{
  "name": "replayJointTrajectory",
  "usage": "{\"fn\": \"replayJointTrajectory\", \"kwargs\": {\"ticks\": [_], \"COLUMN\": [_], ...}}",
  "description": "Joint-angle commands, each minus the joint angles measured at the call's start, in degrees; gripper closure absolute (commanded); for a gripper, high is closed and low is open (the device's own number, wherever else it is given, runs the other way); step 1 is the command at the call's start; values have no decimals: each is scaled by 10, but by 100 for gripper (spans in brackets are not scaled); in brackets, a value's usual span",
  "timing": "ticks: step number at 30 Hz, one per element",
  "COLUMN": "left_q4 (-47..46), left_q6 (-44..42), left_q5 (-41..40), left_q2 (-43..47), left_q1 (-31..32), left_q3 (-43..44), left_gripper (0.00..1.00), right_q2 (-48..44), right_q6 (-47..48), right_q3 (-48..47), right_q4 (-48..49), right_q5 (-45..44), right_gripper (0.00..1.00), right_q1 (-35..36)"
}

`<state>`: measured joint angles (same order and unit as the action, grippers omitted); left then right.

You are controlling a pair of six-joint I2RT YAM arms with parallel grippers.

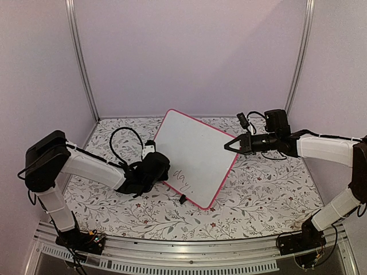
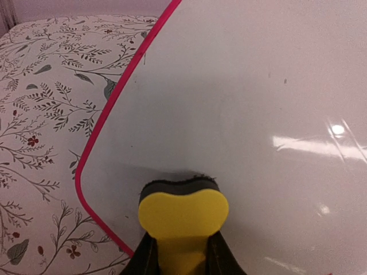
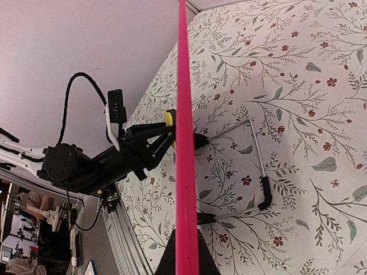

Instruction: Erase the whiteboard

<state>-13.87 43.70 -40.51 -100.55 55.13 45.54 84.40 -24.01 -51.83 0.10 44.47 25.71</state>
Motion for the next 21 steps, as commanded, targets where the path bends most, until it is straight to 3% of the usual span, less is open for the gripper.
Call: {"fn": "replayJointTrajectory", "kwargs": {"ticks": [1, 12, 21], "left_q4": [106, 175, 6], "left_q6": [37, 70, -24], "left_q5": [-19, -37, 28], "left_q2": [-40, -47, -13], "left_q1": [7, 7, 8], "left_q3": [18, 37, -1], "left_gripper": [100, 100, 100], "right_q2": [26, 28, 30], "right_q6": [18, 17, 16], "right_q3": [13, 14, 13], "right_q4": [-66, -65, -63], "right_q5": [-10, -9, -7], "right_gripper": [100, 100, 100], "right_q1": [21, 21, 21]}}
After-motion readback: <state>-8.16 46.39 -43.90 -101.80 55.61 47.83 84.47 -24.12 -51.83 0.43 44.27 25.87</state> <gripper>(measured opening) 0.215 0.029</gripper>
